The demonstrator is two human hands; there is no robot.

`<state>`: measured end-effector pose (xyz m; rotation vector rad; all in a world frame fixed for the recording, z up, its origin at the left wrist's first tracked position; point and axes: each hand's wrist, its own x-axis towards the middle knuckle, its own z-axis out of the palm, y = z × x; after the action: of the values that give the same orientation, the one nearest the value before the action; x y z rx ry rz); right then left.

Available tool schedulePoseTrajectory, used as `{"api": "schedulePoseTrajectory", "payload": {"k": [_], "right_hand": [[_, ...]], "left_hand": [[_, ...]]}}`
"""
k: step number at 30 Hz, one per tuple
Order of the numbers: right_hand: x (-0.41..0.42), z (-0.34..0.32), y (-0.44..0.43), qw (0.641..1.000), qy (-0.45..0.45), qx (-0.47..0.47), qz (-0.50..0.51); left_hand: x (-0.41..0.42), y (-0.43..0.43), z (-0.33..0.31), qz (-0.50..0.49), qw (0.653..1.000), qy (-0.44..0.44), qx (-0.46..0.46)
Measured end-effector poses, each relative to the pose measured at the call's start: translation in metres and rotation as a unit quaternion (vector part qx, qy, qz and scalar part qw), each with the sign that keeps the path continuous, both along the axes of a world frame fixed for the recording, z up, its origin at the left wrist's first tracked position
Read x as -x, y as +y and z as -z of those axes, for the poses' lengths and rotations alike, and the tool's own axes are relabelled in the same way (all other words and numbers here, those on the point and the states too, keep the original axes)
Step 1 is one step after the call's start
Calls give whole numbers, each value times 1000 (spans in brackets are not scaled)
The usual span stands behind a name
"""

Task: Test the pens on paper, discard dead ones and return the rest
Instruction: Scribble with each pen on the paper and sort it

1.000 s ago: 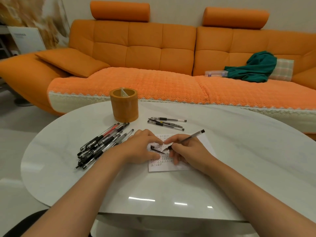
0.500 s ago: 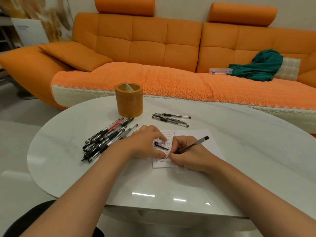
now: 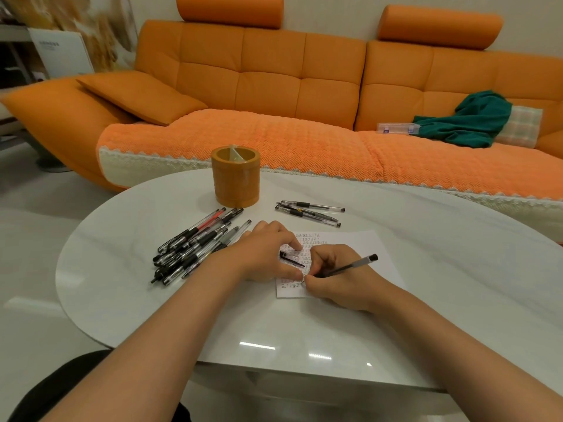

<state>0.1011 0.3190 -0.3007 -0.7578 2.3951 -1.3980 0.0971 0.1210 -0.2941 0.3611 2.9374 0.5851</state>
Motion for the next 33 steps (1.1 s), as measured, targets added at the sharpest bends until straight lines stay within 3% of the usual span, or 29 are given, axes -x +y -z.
{"api": "schedulePoseTrajectory", "payload": {"k": [33], "right_hand": [[-2, 3, 2, 1000, 9, 23, 3]], "left_hand": [[0, 0, 0, -9, 1000, -8, -4]]}}
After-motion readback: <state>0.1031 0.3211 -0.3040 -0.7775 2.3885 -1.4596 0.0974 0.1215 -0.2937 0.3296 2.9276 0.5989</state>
